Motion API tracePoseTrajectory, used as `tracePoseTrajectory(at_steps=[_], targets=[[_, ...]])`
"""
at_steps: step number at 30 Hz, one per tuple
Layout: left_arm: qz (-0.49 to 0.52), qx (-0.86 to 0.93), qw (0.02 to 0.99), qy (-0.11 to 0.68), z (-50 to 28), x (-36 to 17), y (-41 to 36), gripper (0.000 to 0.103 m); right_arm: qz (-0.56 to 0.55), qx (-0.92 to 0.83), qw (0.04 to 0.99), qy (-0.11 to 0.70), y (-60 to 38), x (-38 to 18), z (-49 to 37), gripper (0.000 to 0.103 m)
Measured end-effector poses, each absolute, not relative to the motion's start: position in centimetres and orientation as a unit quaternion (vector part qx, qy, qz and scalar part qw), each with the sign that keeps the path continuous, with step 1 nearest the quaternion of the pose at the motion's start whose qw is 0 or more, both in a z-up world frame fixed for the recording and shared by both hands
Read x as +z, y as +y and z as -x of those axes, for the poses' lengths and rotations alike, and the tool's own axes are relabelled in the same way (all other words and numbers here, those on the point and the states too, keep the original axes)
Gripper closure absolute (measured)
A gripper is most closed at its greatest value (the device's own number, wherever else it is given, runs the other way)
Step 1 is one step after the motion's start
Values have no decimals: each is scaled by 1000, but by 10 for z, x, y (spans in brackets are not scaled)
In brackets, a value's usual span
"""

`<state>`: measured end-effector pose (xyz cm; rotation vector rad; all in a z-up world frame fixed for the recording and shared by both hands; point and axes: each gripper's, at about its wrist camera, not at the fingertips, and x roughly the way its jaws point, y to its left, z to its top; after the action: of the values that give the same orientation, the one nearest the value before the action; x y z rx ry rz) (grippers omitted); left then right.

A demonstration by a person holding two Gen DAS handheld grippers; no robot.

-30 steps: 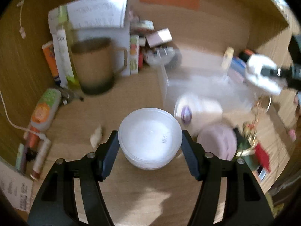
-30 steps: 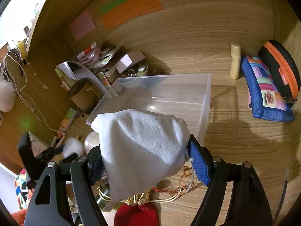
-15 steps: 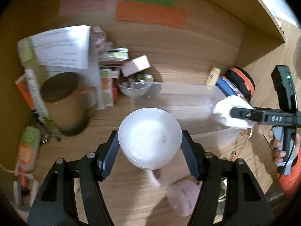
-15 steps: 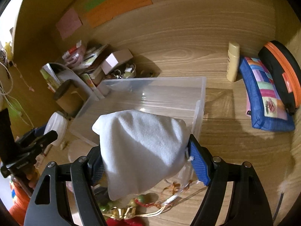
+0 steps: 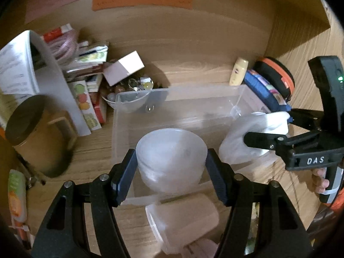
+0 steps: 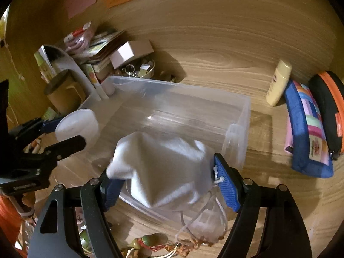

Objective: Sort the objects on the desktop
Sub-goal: 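Lower the white container into the clear box while the right gripper drops the bag in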

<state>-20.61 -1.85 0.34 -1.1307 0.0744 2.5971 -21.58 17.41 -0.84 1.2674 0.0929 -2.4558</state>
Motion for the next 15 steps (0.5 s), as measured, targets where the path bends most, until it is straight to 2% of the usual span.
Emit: tracePoseTrajectory(at_steps=[4,6,15], targets=[[407,899,155,40,214,-5,-12,39,-455,-871,180,53,169,-15,221,29],[412,897,157,44,217,-8,-10,39,-460,-867,181,64,166,-16,224,52],[426,890,156,48,230,-15,-6,39,-468,-860,184,80,161,-25,229,54]])
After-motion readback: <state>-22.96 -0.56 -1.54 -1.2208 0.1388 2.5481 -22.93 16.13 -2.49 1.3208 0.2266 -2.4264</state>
